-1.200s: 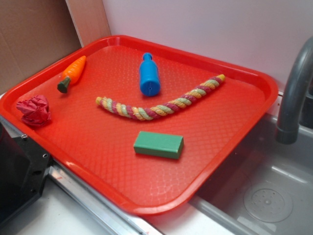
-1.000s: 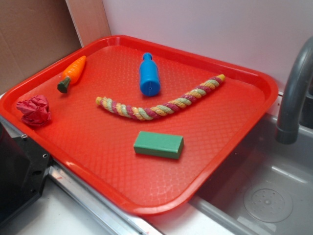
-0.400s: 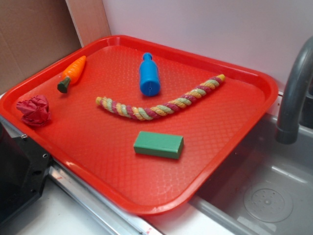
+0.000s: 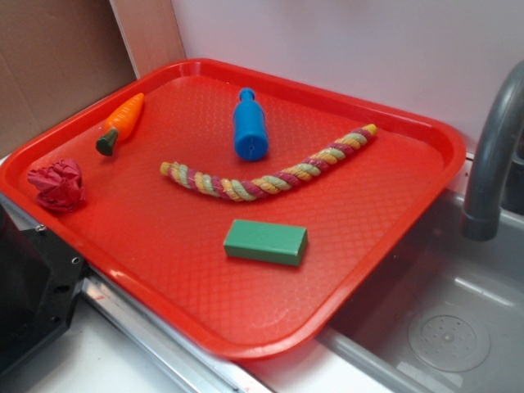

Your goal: Grab the blue bottle.

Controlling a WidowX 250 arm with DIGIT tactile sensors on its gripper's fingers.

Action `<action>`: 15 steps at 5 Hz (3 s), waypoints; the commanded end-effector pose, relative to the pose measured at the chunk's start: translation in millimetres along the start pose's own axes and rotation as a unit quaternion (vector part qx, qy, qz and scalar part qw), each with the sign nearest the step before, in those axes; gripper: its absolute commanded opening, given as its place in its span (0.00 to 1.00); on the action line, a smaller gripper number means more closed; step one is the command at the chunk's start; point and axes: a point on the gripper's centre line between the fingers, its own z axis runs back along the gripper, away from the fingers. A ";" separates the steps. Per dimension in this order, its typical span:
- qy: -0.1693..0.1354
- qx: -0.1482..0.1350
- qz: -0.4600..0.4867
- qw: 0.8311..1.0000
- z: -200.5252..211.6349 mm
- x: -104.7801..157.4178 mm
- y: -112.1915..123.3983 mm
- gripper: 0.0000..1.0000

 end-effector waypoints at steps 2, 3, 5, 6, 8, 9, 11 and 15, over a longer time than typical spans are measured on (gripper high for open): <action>0.004 -0.002 -0.005 1.000 -12.5 -18.0 -14.0 1.00; -0.046 -0.009 -0.040 0.998 5.1 -10.5 -48.7 1.00; -0.042 0.004 -0.003 0.999 -11.5 34.1 -57.4 1.00; -0.003 0.062 0.006 0.998 -58.5 16.4 -17.5 1.00; 0.000 0.067 0.000 0.998 -73.3 0.5 14.9 1.00; -0.019 0.045 0.000 0.999 -77.7 18.6 8.4 1.00; -0.030 0.009 -0.016 0.999 -89.6 49.2 -14.0 1.00; 0.064 0.044 -0.045 0.996 -160.5 24.5 -6.4 0.00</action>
